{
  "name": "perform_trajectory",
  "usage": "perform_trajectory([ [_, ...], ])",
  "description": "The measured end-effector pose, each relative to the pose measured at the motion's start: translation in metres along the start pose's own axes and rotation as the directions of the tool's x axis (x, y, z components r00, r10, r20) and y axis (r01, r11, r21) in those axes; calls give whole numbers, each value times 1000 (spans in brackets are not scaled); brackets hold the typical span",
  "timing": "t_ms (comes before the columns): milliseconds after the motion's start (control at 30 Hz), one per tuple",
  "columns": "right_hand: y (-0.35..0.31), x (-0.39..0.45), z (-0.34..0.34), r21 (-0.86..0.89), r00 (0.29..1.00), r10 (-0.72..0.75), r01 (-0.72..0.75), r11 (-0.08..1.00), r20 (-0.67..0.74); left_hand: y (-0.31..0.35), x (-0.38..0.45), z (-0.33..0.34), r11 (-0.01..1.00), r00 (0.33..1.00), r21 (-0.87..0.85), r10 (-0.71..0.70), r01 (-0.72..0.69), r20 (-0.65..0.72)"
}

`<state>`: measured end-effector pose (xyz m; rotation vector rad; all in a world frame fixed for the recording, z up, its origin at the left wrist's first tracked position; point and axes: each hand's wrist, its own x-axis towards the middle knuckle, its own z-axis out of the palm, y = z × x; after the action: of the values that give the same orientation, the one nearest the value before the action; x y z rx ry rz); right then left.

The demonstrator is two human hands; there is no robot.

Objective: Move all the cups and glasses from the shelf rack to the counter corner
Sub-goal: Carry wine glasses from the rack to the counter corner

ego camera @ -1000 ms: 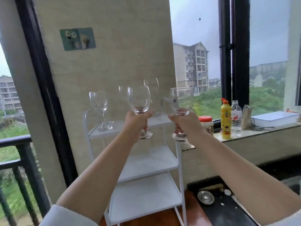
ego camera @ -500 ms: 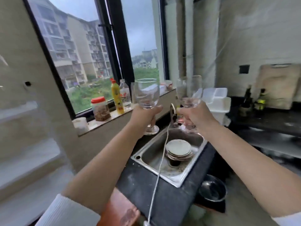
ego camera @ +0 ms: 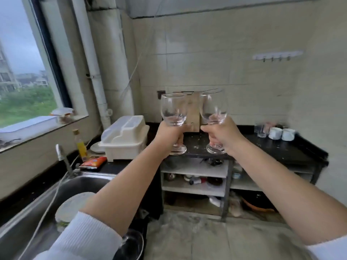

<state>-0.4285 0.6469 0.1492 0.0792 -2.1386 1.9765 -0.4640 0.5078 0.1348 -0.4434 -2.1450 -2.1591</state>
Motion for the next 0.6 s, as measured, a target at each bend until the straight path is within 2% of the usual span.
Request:
perform_trajectory([
  [200,22,58,-123,23,987,25,-22,999,-157,-13,86,119,998,991,60,10,-18,135],
  [400,51,115,-204,29,956,84,-79,996,-280,-40,172,200,996,972,90,3,-25,235],
  [600,65,202,-277,-14,903,35,-45,999,-428,-55,282,276,997,941,53,43,-64,335],
])
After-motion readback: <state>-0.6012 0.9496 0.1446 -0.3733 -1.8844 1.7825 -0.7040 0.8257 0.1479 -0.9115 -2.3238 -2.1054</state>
